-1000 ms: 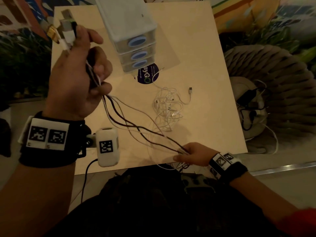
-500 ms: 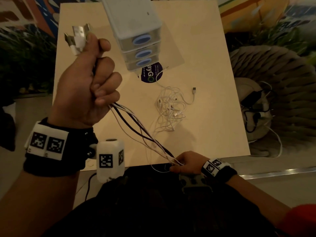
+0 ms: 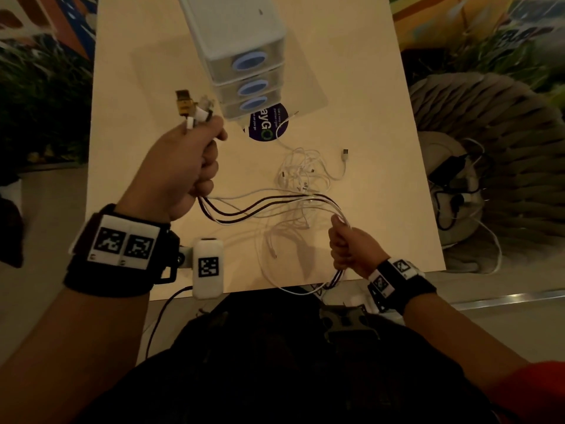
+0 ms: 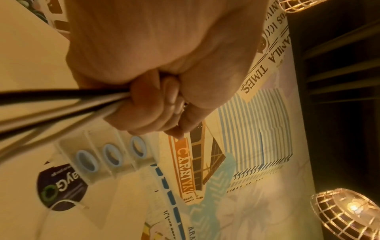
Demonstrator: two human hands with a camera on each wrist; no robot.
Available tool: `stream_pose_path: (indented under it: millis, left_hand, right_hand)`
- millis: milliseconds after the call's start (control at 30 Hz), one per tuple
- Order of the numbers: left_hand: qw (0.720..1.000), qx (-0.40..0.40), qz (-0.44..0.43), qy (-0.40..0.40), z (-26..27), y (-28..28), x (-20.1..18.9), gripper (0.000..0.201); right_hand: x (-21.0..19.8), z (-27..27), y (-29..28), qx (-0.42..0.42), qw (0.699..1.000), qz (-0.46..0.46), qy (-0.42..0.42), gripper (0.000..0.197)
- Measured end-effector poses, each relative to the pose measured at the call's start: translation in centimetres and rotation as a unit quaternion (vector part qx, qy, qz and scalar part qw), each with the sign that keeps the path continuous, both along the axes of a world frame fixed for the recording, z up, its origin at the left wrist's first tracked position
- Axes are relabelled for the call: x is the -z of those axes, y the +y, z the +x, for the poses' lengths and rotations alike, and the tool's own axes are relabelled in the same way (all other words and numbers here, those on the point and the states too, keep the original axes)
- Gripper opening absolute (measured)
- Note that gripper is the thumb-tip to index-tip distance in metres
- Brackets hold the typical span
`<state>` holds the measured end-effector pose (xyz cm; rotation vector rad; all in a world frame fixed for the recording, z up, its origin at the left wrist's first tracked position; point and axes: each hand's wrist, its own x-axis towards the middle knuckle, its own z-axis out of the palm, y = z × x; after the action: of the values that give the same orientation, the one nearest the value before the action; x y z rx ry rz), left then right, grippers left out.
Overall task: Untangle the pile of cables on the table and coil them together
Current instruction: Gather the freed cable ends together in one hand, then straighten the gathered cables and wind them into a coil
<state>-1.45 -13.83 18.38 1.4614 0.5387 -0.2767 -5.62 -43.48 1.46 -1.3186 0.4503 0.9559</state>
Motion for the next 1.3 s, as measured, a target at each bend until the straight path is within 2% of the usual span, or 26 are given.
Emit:
stream_pose_path:
  millis: [100, 200, 333, 467, 533, 600, 667, 700, 767, 800, 867, 1033, 1200, 1300]
  left_hand:
    - [0.998, 0.052, 0.031, 0.000, -0.3, -1.1, 0.7, 0.022]
    - [0.982, 0.160, 0.101, -0.008, -0.8, -2.6, 1.4, 0.020]
    - [0.928, 0.290, 0.233, -0.036, -1.5, -4.4, 3.1, 0.016]
    - [0.874, 0.369, 0.315, -0.009, -1.9, -4.8, 5.8, 0.025]
    - [0.887, 0.335, 0.317, 0.000, -1.8, -4.4, 7.4, 0.025]
    - [0.929, 0.229, 0.288, 0.032, -1.3, -3.7, 8.8, 0.025]
    - [0.951, 0.126, 0.271, 0.080, -0.5, -2.4, 10.4, 0.026]
    - [0.948, 0.109, 0.282, 0.101, -0.1, -1.6, 11.3, 0.025]
    - [0.932, 0.133, 0.317, 0.113, 0.2, -0.6, 13.0, 0.028]
    - [0.920, 0.159, 0.340, 0.111, 0.2, -0.5, 13.7, 0.029]
    - [0.900, 0.198, 0.376, 0.099, 0.0, -1.0, 15.1, 0.030]
    - [0.866, 0.266, 0.415, 0.077, -0.2, -3.6, 18.1, 0.030]
    - [0.823, 0.307, 0.477, 0.039, 0.5, -4.9, 19.0, 0.035]
    - [0.817, 0.328, 0.472, 0.040, 0.8, -4.7, 18.7, 0.034]
  right_hand:
    - [-0.7, 0.5, 0.3, -0.004, 1.000, 0.029, 0.003, 0.056]
    - [-1.3, 0.9, 0.7, -0.016, 0.999, 0.039, 0.010, 0.057]
    - [-1.4, 1.4, 0.8, -0.030, 0.999, 0.037, 0.019, 0.058]
    - [-1.1, 1.7, -0.4, -0.021, 0.999, 0.044, 0.016, 0.057]
    - [-1.0, 1.7, -0.9, -0.025, 0.998, 0.053, 0.012, 0.057]
    - [-1.0, 1.5, -0.9, -0.063, 0.997, 0.036, 0.001, 0.058]
    - [-1.1, 0.9, -0.7, -0.151, 0.988, -0.010, -0.038, 0.062]
    - [-1.2, 0.4, -0.5, -0.212, 0.974, -0.037, -0.070, 0.064]
    - [-1.6, -0.4, -0.1, -0.327, 0.931, -0.094, -0.131, 0.065]
    - [-1.6, -0.7, 0.0, -0.364, 0.912, -0.109, -0.153, 0.064]
    - [-1.3, -1.3, 0.3, -0.393, 0.896, -0.102, -0.177, 0.058]
    - [-0.3, -2.1, 0.5, -0.408, 0.886, -0.122, -0.186, 0.057]
    - [-0.5, -2.0, -0.2, -0.375, 0.895, -0.140, -0.195, 0.042]
    - [-0.4, -2.0, -0.6, -0.364, 0.900, -0.138, -0.198, 0.040]
